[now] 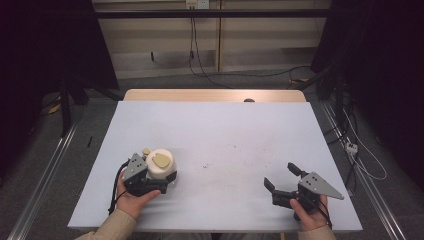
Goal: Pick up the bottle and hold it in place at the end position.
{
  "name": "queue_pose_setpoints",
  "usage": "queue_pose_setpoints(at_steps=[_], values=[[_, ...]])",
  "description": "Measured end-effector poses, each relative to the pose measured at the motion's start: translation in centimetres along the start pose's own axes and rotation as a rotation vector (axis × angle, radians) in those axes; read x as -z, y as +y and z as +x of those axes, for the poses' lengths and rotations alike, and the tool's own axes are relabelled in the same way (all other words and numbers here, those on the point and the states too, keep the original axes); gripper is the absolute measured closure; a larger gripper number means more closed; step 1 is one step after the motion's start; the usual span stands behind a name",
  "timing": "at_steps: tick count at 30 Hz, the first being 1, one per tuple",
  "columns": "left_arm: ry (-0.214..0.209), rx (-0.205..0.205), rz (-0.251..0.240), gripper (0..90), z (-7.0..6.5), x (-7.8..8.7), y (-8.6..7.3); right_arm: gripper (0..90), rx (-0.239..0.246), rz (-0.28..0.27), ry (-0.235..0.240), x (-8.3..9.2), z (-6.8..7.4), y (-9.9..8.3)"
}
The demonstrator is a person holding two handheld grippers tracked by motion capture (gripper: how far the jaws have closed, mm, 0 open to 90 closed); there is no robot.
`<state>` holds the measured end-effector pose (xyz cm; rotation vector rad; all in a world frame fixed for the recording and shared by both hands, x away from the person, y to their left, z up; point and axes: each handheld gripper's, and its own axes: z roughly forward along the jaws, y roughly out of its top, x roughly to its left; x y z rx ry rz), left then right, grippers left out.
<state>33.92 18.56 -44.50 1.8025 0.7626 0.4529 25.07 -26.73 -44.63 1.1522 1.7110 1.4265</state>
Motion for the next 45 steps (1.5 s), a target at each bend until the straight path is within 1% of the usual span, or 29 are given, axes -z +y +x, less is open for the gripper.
queue_pose_setpoints(at_steps=[3,6,8,10,13,14,17,22,23,24,25,26,27,29,33,35,37,40,45], values=[[0.003,-0.002,-0.027,5.5,-0.1,0.1,0.2,3.0,-0.001,-0.001,0.002,0.0,0.0,0.0],[0.004,0.014,-0.048,5.5,-0.2,0.2,0.3,3.0,-0.004,-0.001,0.002,0.0,0.0,0.0],[0.004,0.012,-0.054,5.5,-0.1,0.2,0.4,3.0,-0.003,-0.001,0.000,0.0,0.0,0.0],[0.007,0.022,-0.062,5.5,-0.1,0.1,0.5,3.0,-0.003,-0.003,0.002,0.0,0.0,0.0],[0.009,0.022,-0.076,5.5,0.0,0.0,0.7,3.0,-0.003,-0.005,0.002,0.0,0.0,0.0],[0.011,0.030,-0.089,5.5,0.0,0.0,0.8,3.0,-0.002,-0.005,0.002,0.0,0.0,0.0],[0.011,0.025,-0.112,5.5,0.1,-0.1,1.1,3.0,-0.003,-0.006,0.003,0.0,0.0,0.0],[0.016,0.028,-0.139,5.5,0.1,-0.2,1.6,2.9,0.003,-0.007,0.006,0.0,0.0,0.0],[0.019,0.036,-0.145,5.5,0.1,-0.3,1.7,2.9,0.003,-0.007,0.006,0.0,0.0,0.0],[0.019,0.028,-0.146,5.5,0.2,-0.3,1.8,2.9,0.003,-0.007,0.006,0.0,0.0,0.0],[0.019,0.039,-0.149,5.5,0.2,-0.4,1.8,2.9,0.004,-0.008,0.007,0.0,0.0,0.1],[0.020,0.033,-0.151,5.5,0.3,-0.5,1.9,2.9,0.004,-0.007,0.007,0.0,0.0,0.1],[0.020,0.038,-0.153,5.5,0.2,-0.6,2.0,2.9,0.003,-0.008,0.007,0.0,0.0,0.1],[0.024,0.028,-0.155,5.5,0.3,-0.7,2.1,2.9,-0.001,-0.008,0.007,0.0,0.0,0.1],[0.026,0.024,-0.161,5.5,0.3,-1.1,2.3,2.9,-0.001,-0.009,0.006,0.0,0.0,0.1],[0.028,0.031,-0.167,5.5,0.2,-1.3,2.4,2.9,-0.001,-0.009,0.007,0.0,0.0,0.1],[0.026,0.023,-0.169,5.5,0.2,-1.6,2.6,2.9,0.007,-0.008,0.007,0.0,0.0,0.1],[0.026,0.017,-0.166,5.5,0.1,-1.9,2.7,2.9,0.000,-0.007,0.007,0.0,0.0,0.1],[0.024,0.019,-0.170,5.5,0.1,-2.5,3.0,2.9,0.002,-0.008,0.008,0.0,0.0,0.1]])
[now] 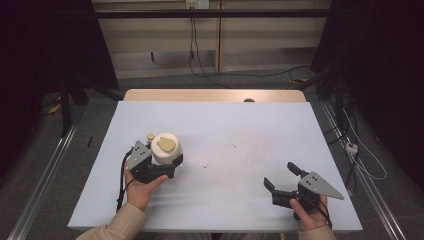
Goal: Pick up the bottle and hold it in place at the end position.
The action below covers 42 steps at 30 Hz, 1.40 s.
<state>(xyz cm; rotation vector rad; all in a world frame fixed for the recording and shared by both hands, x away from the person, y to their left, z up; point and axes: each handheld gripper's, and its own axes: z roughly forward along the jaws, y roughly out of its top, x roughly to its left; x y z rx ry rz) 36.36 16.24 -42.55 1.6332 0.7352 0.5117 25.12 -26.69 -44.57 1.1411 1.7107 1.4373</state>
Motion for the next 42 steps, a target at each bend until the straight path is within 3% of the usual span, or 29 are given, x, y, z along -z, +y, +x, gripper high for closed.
queue_pose_setpoints(at_steps=[12,42], values=[[-0.005,0.023,0.007,5.6,0.1,-1.4,0.3,3.0,0.006,0.001,0.004,0.0,0.0,0.0],[-0.052,0.015,0.051,5.6,-1.0,-5.2,0.5,3.0,0.013,-0.002,0.008,0.0,0.0,0.0]])
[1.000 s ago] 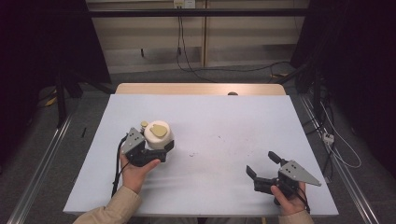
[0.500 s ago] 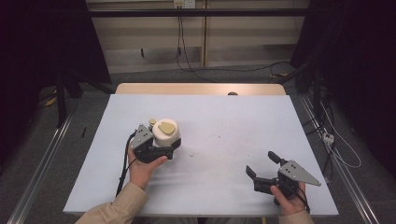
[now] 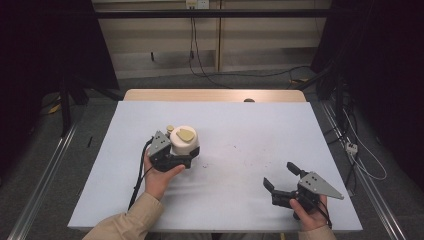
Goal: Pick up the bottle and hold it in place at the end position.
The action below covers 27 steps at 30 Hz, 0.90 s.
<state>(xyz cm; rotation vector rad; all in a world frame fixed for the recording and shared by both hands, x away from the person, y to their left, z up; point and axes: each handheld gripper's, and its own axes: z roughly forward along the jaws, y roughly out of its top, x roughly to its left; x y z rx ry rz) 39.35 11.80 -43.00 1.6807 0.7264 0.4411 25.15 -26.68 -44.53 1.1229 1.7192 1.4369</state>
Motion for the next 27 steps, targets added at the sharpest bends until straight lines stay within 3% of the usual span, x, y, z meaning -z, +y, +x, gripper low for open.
queue_pose_setpoints(at_steps=[15,27], values=[[-0.016,0.007,0.006,5.7,-0.4,-1.3,0.3,3.0,-0.004,-0.001,0.000,0.0,0.0,0.0],[-0.035,-0.010,-0.001,5.7,-0.9,-2.5,0.6,3.0,0.001,0.001,0.001,0.0,0.0,0.0]])
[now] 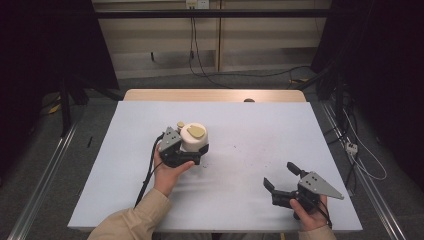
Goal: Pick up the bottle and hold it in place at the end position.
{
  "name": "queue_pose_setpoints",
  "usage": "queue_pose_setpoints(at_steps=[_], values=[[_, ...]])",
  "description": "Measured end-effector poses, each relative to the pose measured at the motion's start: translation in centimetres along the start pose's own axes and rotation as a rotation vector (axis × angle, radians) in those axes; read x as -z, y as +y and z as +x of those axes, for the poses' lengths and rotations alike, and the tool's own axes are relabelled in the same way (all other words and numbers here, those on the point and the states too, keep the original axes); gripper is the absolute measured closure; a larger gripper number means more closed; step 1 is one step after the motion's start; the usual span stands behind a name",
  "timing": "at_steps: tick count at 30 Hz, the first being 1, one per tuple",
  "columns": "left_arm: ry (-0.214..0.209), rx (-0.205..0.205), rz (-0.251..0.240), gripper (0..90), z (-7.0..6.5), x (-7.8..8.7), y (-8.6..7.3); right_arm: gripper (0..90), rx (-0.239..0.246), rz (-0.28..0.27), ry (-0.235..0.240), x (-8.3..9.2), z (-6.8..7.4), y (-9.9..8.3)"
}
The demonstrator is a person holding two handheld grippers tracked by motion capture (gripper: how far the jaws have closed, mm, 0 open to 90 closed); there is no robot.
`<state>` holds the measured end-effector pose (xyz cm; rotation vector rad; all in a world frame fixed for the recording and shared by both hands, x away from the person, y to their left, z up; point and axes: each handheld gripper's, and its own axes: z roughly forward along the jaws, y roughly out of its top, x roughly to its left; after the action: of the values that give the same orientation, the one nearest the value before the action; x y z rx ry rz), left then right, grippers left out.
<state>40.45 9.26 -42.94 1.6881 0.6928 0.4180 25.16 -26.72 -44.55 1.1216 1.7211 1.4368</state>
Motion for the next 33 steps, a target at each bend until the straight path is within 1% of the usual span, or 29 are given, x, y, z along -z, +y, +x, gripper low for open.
queue_pose_setpoints(at_steps=[3,5,8,12,14,15,16,17,18,19,22,24,26,28,30,31,33], values=[[-0.005,0.007,-0.004,5.7,-0.1,-0.3,0.1,3.0,0.000,0.000,0.001,0.0,0.0,0.0],[-0.003,0.002,-0.002,5.7,-0.1,-0.5,0.1,3.0,0.000,0.000,0.001,0.0,0.0,0.0],[-0.004,0.011,-0.002,5.7,-0.1,-0.7,0.1,3.0,0.000,0.000,0.001,0.0,0.0,0.0],[-0.001,0.001,0.009,5.7,-0.1,-1.0,0.0,3.0,-0.003,-0.001,0.002,0.0,0.0,0.0],[0.000,0.012,0.009,5.7,-0.1,-1.2,-0.1,3.0,-0.004,-0.001,0.003,0.0,0.0,0.0],[0.001,0.008,0.008,5.7,0.0,-1.2,-0.1,3.0,-0.007,0.000,0.002,-0.1,0.0,0.0],[0.000,0.016,0.008,5.7,0.0,-1.3,-0.1,3.0,-0.008,0.000,0.002,-0.1,0.0,0.0],[0.001,0.011,0.009,5.7,0.0,-1.4,-0.1,3.0,-0.007,-0.001,0.003,-0.1,0.0,0.0],[0.003,0.011,0.013,5.7,0.0,-1.4,-0.1,3.0,-0.001,0.001,0.003,0.0,0.0,0.0],[0.004,0.018,0.011,5.7,0.0,-1.5,-0.1,3.0,-0.007,0.000,0.002,-0.1,0.1,0.0],[0.003,0.017,0.004,5.7,0.1,-1.7,0.0,3.0,-0.002,0.004,0.002,-0.1,0.0,0.0],[0.002,0.027,0.004,5.7,0.0,-1.9,0.0,3.0,-0.005,0.004,0.001,-0.1,0.0,0.0],[-0.003,0.015,0.011,5.8,0.0,-2.2,-0.1,3.0,-0.008,0.002,0.001,-0.1,0.0,0.0],[-0.007,0.024,0.014,5.7,-0.2,-2.4,-0.1,3.0,-0.008,0.000,0.003,-0.1,0.0,0.0],[-0.013,0.012,0.020,5.8,-0.2,-2.7,-0.2,3.0,-0.008,-0.001,0.002,0.0,0.0,0.0],[-0.011,0.018,0.019,5.8,-0.3,-2.8,-0.2,3.0,-0.009,-0.001,0.001,0.0,0.0,0.0],[-0.016,0.006,0.025,5.8,-0.3,-2.9,-0.1,3.0,-0.008,-0.002,0.004,0.0,-0.1,0.0]])
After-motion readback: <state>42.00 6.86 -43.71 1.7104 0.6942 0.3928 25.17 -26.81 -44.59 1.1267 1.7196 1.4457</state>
